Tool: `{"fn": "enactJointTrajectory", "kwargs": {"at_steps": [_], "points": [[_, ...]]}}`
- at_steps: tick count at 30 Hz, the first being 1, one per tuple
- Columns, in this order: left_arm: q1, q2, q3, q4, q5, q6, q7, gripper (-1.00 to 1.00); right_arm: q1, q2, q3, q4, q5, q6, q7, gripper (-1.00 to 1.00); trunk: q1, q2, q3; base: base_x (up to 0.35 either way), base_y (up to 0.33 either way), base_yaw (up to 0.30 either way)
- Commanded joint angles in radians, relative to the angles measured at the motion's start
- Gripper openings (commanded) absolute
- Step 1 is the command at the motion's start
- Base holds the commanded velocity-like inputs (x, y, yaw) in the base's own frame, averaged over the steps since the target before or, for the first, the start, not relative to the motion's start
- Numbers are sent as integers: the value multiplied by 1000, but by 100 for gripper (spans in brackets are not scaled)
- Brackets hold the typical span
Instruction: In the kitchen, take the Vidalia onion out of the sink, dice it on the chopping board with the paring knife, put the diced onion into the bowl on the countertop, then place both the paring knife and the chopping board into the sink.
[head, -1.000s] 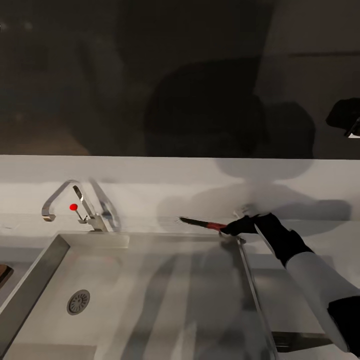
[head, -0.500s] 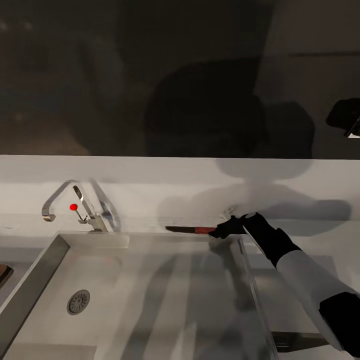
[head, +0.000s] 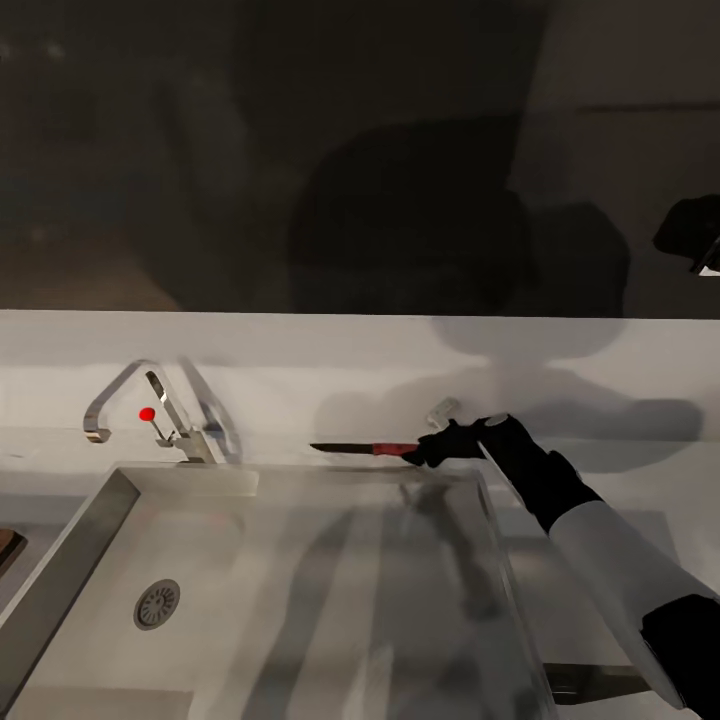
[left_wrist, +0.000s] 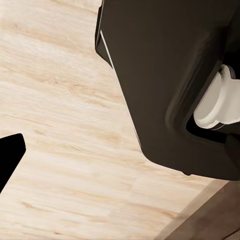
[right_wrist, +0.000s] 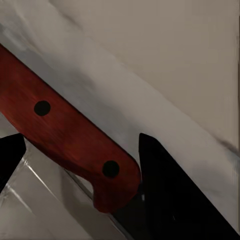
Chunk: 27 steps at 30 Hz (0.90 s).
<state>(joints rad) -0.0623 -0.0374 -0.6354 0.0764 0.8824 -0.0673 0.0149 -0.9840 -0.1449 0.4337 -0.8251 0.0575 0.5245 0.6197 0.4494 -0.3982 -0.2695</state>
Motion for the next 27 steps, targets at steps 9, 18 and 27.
{"fn": "enactJointTrajectory", "kwargs": {"at_steps": [9, 18, 27], "points": [[-1, 0, -6, 3, 3, -7, 0, 100, -1, -1, 0, -83, 3, 81, 35, -100, 1, -2, -2, -16, 0, 0], [-1, 1, -5, 3, 3, -7, 0, 100, -1, -2, -1, -85, 4, 83, 37, -100, 1, -2, -2, -278, 63, 0], [-1, 7, -5, 3, 3, -9, 0, 100, -1, -6, -2, -95, 3, 84, 37, -100, 1, -2, -2, -296, 156, 0]]}}
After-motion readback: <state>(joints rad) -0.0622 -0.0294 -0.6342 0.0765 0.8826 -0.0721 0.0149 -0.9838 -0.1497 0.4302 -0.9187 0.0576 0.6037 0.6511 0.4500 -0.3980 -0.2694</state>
